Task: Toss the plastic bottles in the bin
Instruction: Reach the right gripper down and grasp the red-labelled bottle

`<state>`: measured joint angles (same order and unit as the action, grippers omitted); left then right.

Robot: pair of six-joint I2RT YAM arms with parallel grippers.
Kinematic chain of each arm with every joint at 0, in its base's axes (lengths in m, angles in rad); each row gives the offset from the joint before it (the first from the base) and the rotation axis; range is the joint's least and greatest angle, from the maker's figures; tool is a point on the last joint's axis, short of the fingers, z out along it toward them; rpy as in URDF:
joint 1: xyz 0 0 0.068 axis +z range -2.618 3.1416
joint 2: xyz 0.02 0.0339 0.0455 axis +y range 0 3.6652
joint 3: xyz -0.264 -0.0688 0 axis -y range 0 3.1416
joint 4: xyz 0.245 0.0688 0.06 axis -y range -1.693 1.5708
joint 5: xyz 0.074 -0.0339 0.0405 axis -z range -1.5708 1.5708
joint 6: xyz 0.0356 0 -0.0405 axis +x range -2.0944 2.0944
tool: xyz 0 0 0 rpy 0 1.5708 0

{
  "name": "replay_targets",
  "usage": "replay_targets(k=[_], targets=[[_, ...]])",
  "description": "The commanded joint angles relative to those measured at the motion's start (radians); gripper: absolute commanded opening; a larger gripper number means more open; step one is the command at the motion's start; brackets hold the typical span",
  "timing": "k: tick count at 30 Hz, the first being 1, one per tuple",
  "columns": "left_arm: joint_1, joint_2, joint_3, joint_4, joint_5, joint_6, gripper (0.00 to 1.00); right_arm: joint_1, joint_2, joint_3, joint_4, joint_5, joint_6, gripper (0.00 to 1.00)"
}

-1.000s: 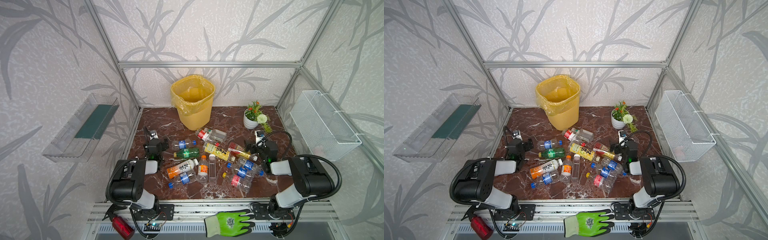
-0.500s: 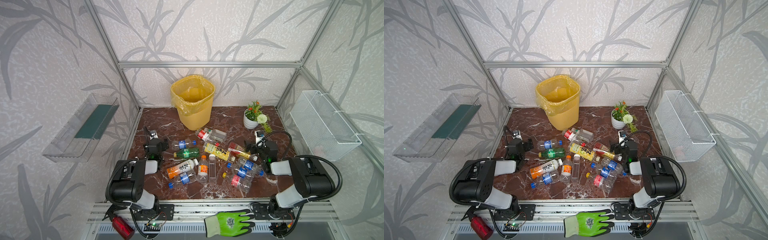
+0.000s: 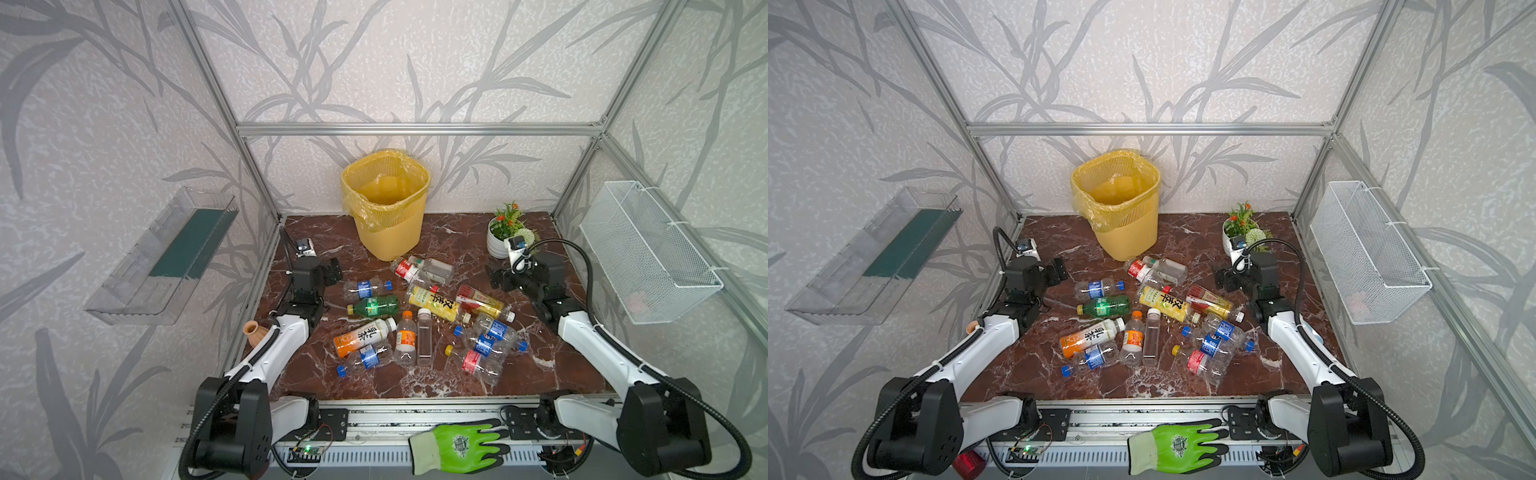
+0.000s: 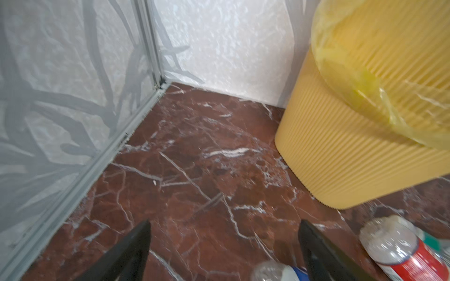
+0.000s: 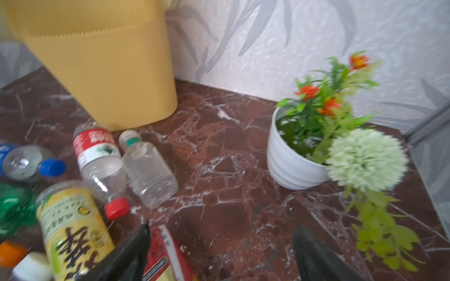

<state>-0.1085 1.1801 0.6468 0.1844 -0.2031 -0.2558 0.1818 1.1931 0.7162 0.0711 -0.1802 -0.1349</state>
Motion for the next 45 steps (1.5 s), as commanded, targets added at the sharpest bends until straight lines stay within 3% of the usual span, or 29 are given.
replay_targets(k=[1,15,45], targets=[[-0.034,-0.055,-0.019,-0.088,0.012,-0.041,0.96,0.053,0.021,0.051,-0.241,0.035,-0.119,0.90],[-0.045,-0.099,-0.026,-0.179,0.050,-0.103,0.97,0.110,0.140,0.143,-0.439,-0.024,-0.274,0.84],[-0.044,-0.112,-0.019,-0.193,0.023,-0.103,0.99,0.120,0.416,0.266,-0.473,0.039,-0.367,0.76]])
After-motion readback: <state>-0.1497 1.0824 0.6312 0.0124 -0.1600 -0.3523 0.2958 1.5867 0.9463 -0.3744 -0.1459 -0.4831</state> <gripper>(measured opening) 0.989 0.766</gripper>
